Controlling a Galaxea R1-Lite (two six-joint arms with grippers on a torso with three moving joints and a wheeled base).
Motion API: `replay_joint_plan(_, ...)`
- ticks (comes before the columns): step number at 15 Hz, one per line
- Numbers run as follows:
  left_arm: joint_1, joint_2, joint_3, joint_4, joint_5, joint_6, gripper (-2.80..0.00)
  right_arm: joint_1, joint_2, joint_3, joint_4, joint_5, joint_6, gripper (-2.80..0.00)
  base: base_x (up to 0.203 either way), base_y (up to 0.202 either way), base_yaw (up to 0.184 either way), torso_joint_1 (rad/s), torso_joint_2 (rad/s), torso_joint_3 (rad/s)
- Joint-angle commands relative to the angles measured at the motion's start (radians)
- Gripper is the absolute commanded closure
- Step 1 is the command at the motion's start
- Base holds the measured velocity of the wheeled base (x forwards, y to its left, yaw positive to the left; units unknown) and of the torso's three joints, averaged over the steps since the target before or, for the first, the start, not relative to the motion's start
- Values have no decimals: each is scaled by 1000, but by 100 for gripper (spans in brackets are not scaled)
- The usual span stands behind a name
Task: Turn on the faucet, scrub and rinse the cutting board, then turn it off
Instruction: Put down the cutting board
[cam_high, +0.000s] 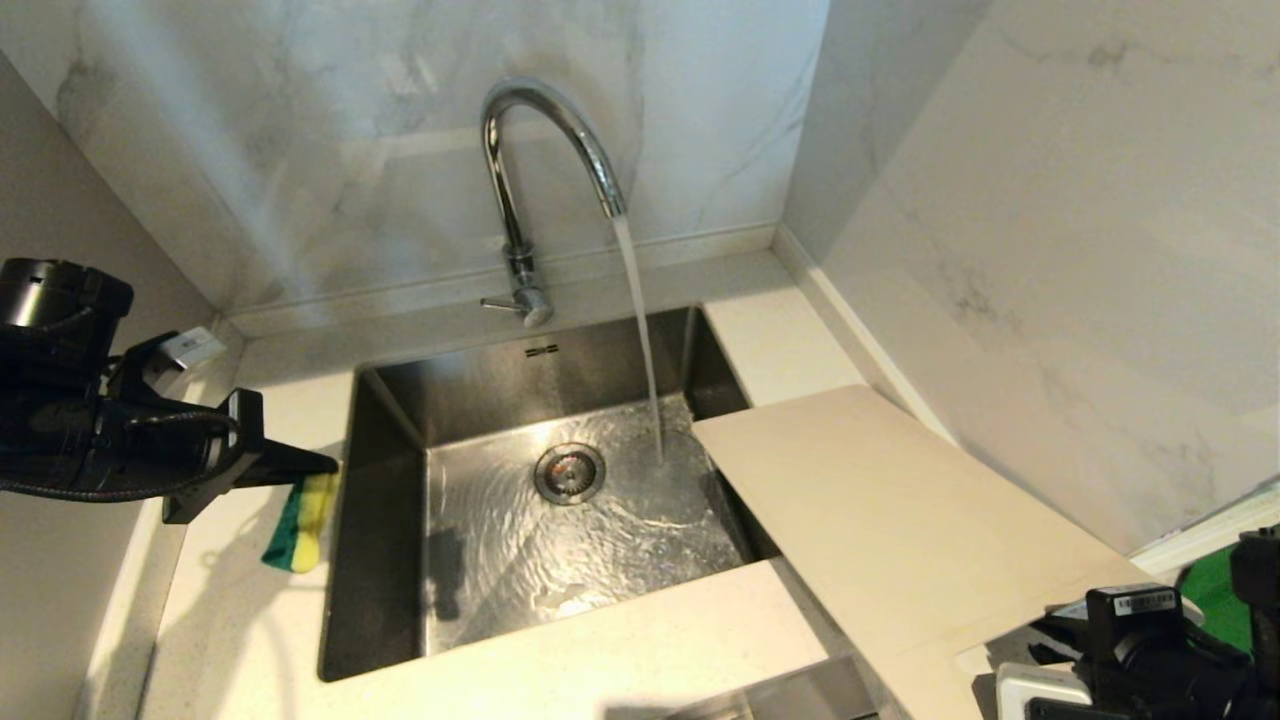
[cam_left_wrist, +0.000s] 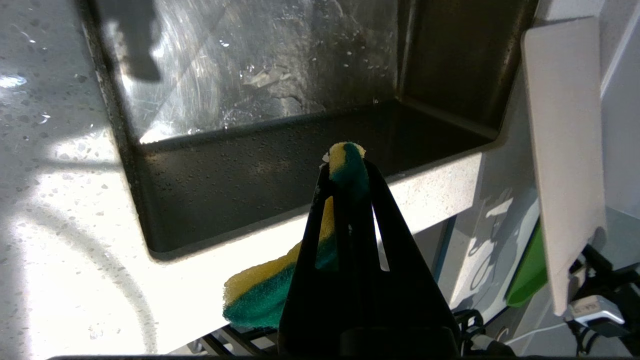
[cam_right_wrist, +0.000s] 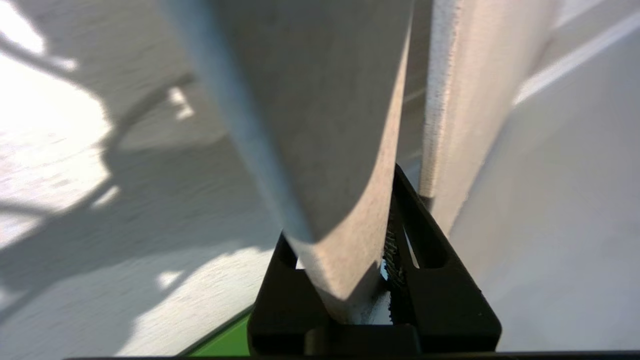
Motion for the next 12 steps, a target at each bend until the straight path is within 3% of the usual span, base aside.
replay_joint_plan(1,-2,-3,4,3,-5,-3,0,2,-21,27,40,12,-11,0,0,0,0,0,0,0)
replay_joint_plan(8,-8,4,4,0,-10,-3,0,49,-14,-31,227,15,9,0,0,0,0,0,0,0)
replay_joint_plan(12,-11,4,4,-1,-10,-3,0,195,59,-87,276,17,111,0,0,0,0,0,0,0)
